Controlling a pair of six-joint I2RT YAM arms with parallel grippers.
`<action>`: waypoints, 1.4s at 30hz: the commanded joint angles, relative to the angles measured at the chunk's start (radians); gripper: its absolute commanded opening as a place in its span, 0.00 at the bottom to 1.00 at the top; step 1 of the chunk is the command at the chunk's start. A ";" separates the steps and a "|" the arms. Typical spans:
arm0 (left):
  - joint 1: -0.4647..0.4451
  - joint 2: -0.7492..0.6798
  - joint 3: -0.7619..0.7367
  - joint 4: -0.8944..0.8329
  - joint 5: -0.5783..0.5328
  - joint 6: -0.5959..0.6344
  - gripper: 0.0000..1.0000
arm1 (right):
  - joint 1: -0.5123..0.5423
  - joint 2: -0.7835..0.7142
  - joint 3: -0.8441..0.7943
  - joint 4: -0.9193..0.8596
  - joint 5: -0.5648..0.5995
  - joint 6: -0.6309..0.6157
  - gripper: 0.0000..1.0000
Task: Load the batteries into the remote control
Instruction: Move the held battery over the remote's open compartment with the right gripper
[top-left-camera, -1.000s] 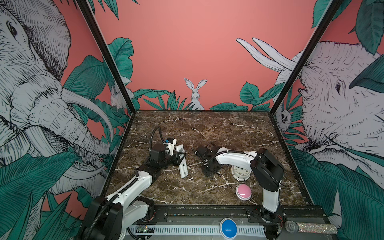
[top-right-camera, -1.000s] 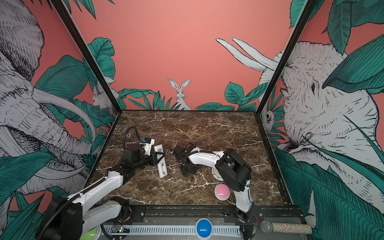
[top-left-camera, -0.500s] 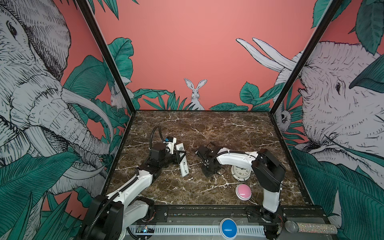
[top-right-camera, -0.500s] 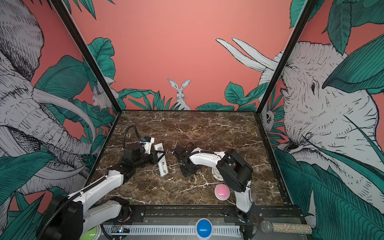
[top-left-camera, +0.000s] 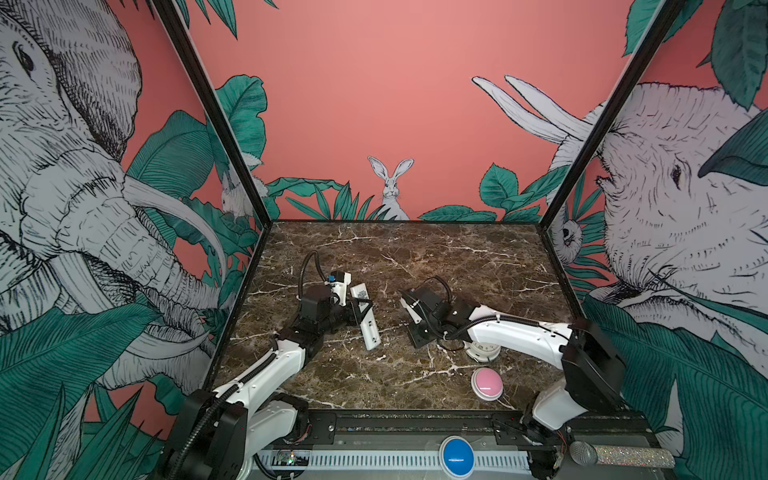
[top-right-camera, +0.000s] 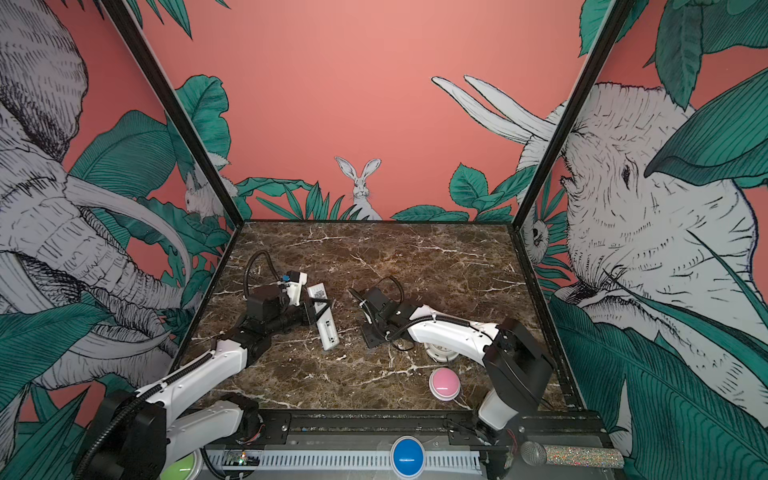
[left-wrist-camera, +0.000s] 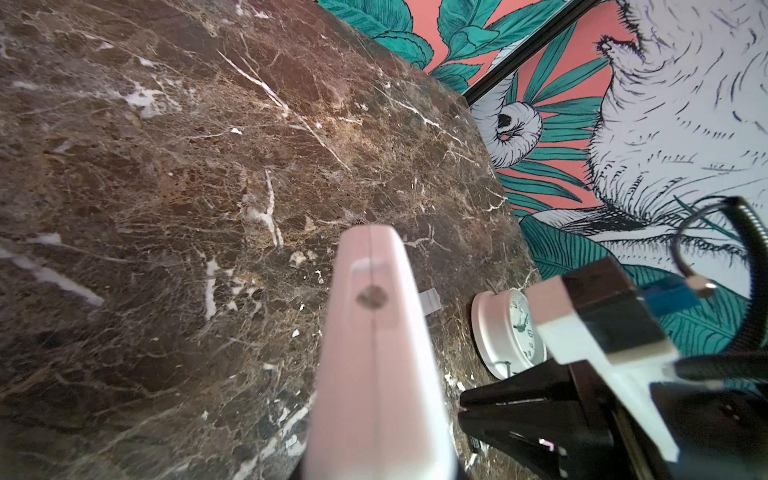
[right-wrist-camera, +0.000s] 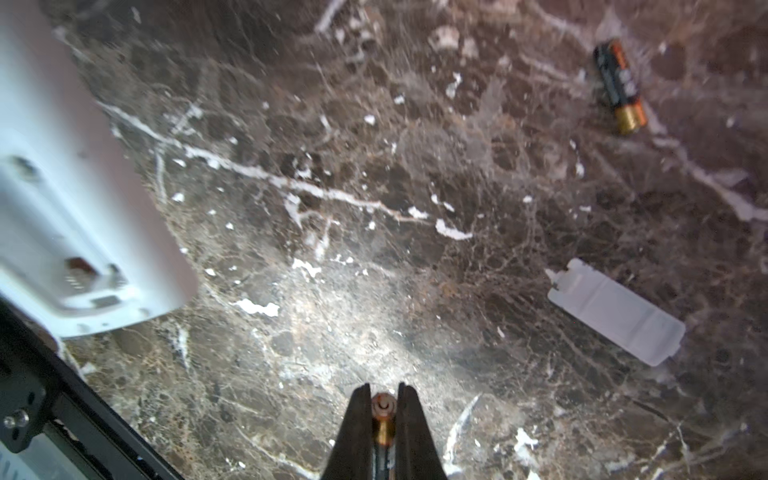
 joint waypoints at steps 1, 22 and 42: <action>0.006 -0.024 0.011 0.051 -0.007 -0.047 0.00 | 0.017 -0.077 -0.034 0.156 0.017 -0.031 0.00; 0.006 -0.113 0.034 0.113 0.013 -0.133 0.00 | 0.079 -0.289 -0.251 0.734 0.019 -0.062 0.00; 0.006 -0.097 0.007 0.263 0.046 -0.227 0.00 | 0.097 -0.187 -0.276 0.966 -0.056 -0.019 0.00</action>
